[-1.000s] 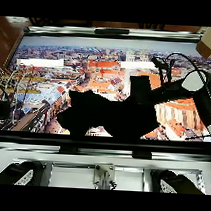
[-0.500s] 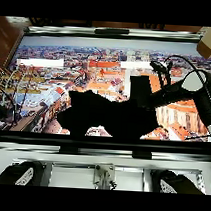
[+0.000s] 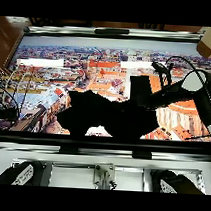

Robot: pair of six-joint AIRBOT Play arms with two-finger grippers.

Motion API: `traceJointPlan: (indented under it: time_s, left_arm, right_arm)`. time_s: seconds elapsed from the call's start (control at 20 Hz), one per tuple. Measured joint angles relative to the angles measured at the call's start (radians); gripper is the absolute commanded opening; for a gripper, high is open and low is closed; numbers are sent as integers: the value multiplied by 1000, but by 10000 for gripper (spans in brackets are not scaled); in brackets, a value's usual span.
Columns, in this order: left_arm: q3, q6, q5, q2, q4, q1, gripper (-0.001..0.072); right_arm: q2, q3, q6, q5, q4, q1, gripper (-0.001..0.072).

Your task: Fold the shirts.

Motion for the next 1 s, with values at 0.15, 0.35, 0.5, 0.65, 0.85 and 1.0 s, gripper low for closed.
traceJointPlan:
  time_s: [0.15,0.35,0.5,0.65,0.85,1.0]
  left_arm:
    - [-38,11,51,-35,-6,47,586]
    - [-100,22,119,-86,-9,78,584]
    - [-117,26,170,-132,-9,91,526]
    - [-124,26,205,-186,-6,112,526]
    - [-125,31,239,-239,-5,150,526]
    - [-125,60,269,-264,-6,161,521]
  right_arm:
    - [0,0,6,0,0,0,54]
    - [0,0,11,-5,-1,0,54]
    - [0,0,12,-10,-2,0,54]
    - [0,0,12,-12,-2,0,54]
    - [0,0,12,-13,-2,0,54]
    - [0,0,12,-13,-2,0,54]
